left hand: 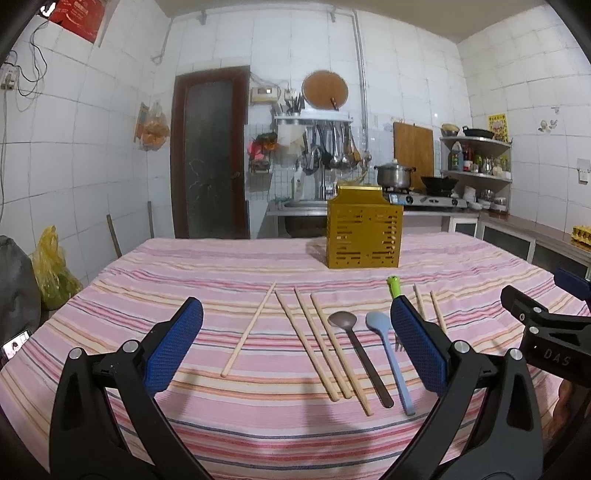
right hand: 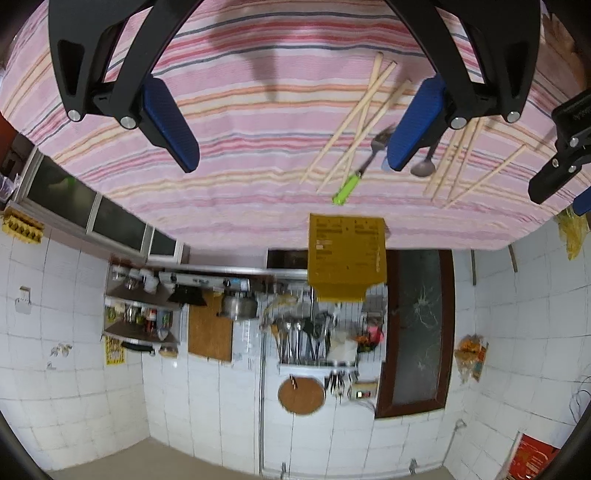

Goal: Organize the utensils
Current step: 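Close the left tool on one wooden chopstick while the right tool grasps another chopstick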

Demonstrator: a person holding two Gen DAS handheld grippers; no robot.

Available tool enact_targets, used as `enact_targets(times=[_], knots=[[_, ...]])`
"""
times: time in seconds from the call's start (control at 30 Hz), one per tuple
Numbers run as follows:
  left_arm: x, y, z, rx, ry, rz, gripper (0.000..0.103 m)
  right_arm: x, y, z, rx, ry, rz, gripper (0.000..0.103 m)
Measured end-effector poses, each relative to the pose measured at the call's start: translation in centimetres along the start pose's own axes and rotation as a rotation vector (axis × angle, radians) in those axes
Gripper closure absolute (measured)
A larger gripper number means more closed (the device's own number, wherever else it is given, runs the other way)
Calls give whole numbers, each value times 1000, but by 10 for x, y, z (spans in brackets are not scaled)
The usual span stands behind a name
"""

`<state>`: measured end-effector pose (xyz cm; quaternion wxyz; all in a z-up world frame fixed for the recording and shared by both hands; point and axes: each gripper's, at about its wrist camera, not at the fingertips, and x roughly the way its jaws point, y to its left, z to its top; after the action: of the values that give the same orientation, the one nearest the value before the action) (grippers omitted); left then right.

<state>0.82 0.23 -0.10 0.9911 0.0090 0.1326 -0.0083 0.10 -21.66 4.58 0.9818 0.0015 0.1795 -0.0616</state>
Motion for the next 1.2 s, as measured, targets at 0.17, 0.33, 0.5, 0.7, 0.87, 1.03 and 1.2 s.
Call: enact_targets(times=[0.17,0.33,0.5,0.7,0.87,1.03,1.2], knots=[[16,-1,10,26,59,-11,5,22,0,6,16,86,18,4],[44,12,31,11,112,8,5,47,0,20,38,118,1,4],[96,33,43,-13,229,-9,5,86,6,33,15,191,-49,4],[147,40,50,24,299,-5,5,139,6,28,17,321,-116,4],[189,45,43,51,397,-37,5,169,3,20,46,417,-131,4],[230,53,30,33,531,-53,6,185,1,13,60,475,-149,13],[252,55,16,41,622,-68,20,195,1,9,85,534,-134,22]])
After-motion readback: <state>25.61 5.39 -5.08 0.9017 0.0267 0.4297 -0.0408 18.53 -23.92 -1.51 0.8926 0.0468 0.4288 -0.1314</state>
